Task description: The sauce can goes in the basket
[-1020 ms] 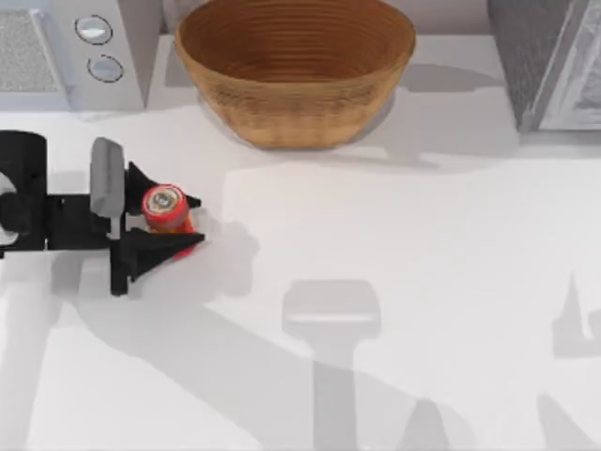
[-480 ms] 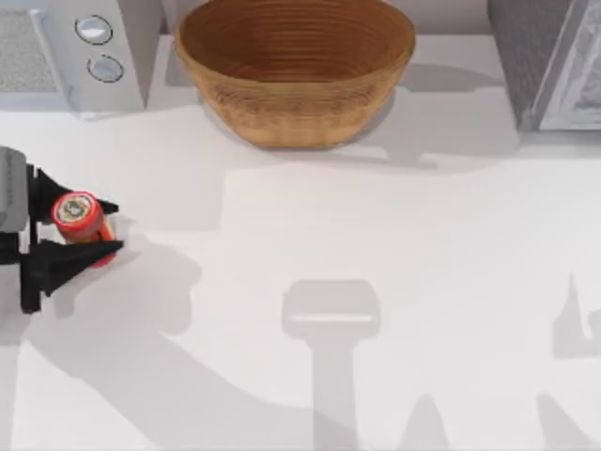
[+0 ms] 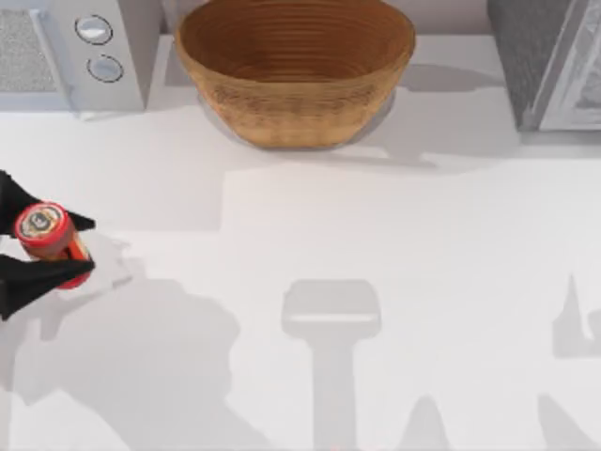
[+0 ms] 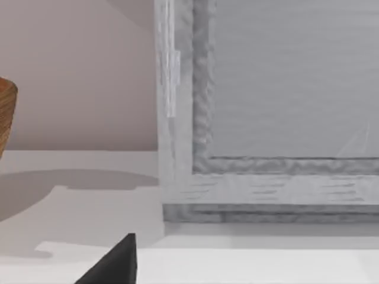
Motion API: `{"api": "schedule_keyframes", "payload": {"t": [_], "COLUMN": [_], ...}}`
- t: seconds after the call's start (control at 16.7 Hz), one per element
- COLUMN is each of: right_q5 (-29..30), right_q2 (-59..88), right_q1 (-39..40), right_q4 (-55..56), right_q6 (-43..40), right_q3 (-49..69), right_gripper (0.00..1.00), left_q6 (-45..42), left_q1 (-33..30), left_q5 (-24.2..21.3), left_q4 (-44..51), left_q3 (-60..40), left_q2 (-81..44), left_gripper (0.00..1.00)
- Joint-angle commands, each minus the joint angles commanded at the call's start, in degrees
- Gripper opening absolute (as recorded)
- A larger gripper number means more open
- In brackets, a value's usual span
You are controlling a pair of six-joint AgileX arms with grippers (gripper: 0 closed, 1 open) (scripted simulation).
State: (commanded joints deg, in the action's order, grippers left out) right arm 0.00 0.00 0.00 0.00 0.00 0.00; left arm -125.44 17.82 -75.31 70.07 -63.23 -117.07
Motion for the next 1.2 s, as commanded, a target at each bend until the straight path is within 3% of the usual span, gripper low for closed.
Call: {"api": "schedule_keyframes", "payload": {"t": [0.24, 0.72, 0.96, 1.2], "right_q5": [0.0, 0.0, 0.0, 0.0], "right_q2": [0.0, 0.0, 0.0, 0.0], "right_q1": [0.0, 0.0, 0.0, 0.0], "right_q4": [0.0, 0.0, 0.0, 0.0], "right_q6": [0.0, 0.0, 0.0, 0.0], "right_q3": [0.0, 0.0, 0.0, 0.0], "right_gripper": [1.00, 1.00, 1.00, 1.00], "left_q6": [-6.4, -6.4, 1.9, 19.4], "left_q1": [0.1, -0.4, -2.9, -6.6], "left_q5": [0.9, 1.2, 5.4, 14.0], "left_q4": [8.7, 8.8, 0.9, -15.8], "left_q3": [-0.1, -0.4, -3.8, -9.6], "left_q2": [2.4, 2.3, 1.9, 2.7], "left_gripper": [0.00, 0.00, 0.00, 0.00]}}
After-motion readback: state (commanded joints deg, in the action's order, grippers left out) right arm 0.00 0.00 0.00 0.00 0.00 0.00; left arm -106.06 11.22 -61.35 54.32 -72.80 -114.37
